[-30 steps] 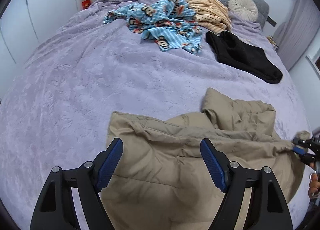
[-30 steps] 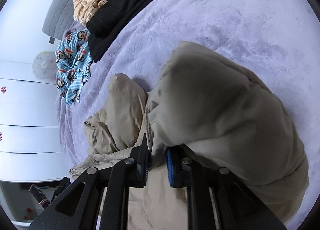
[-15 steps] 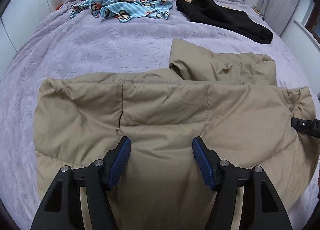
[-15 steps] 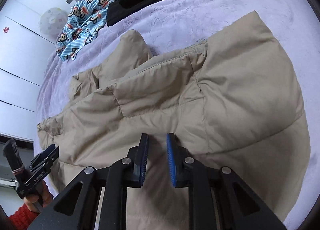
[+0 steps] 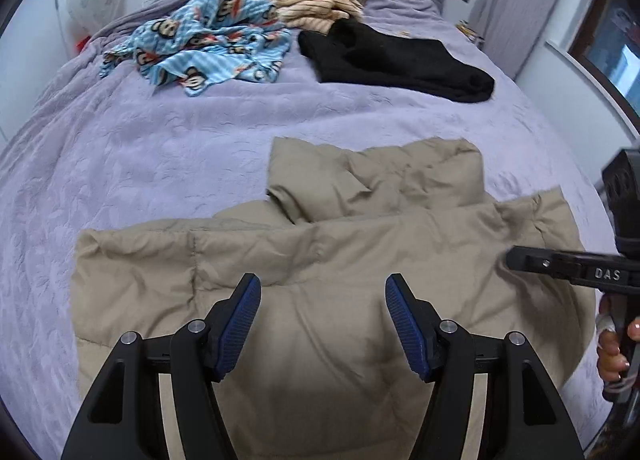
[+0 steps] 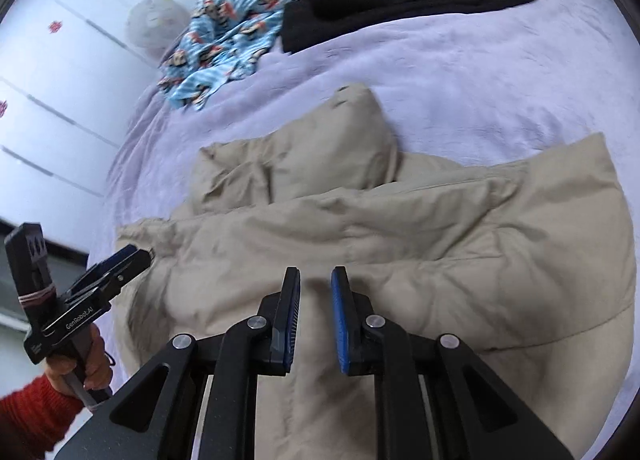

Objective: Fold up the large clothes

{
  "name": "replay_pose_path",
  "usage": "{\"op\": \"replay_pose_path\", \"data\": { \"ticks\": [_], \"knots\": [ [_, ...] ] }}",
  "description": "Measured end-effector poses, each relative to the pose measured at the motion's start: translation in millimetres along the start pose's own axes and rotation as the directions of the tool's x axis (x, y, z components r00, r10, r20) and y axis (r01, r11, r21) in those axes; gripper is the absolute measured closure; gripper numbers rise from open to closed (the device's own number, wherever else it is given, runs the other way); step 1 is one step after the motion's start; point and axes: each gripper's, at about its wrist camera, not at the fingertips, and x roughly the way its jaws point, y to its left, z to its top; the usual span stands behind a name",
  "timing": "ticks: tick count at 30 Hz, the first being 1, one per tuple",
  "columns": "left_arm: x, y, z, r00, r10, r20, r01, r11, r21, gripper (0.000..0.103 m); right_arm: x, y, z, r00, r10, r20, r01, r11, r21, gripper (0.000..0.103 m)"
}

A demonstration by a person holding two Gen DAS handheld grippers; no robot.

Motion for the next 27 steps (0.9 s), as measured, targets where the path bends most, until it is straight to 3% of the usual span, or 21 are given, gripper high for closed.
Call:
{"op": "replay_pose_path", "data": {
  "ticks": [3,7,11,14,19,22,27],
  "knots": [
    [30.1,-15.7,-8.2,0.998,0.051,-0.023,-0.049,0.996,0.076,0.036,25.8,1.0,-0.5,0.999,-0.029,-0.026,0.029,1.000,-0.009,0.085],
    [71.5,-9.1,-2.0,0.995,0.096,0.002,-0.096,0.994,0.049,0.036,53.0,-17.2,3.9,0.998,-0.060,-0.006,0.060,0.998,0.022,0.094],
    [89.0,-2.2,13.8,0.996,0.086,0.007,-0.087,0.995,0.051,0.036,64.5,-36.9,18.5,0.999,-0.051,-0.006,0.051,0.998,0.037,0.103],
    [80.5,7.4,18.5,0.996,0.084,0.003,-0.084,0.994,0.064,0.036,51.9,-45.4,26.7,0.999,-0.045,-0.011,0.046,0.999,0.025,0.103],
    [57.2,62.4,14.6,0.979,0.202,0.010,-0.202,0.979,0.036,0.036,5.1,-73.4,25.0,0.982,-0.190,0.014,0.190,0.982,-0.006,0.103],
    [56.5,100.2,10.3,0.963,0.269,0.001,-0.269,0.963,-0.038,0.036,-20.6,-108.2,22.7,0.963,-0.263,0.053,0.258,0.962,0.090,0.103],
    [80.2,126.8,9.1,0.974,0.224,-0.021,-0.224,0.963,-0.150,0.026,-17.4,-167.9,16.1,0.967,-0.240,0.089,0.199,0.922,0.332,0.103]
  ]
}}
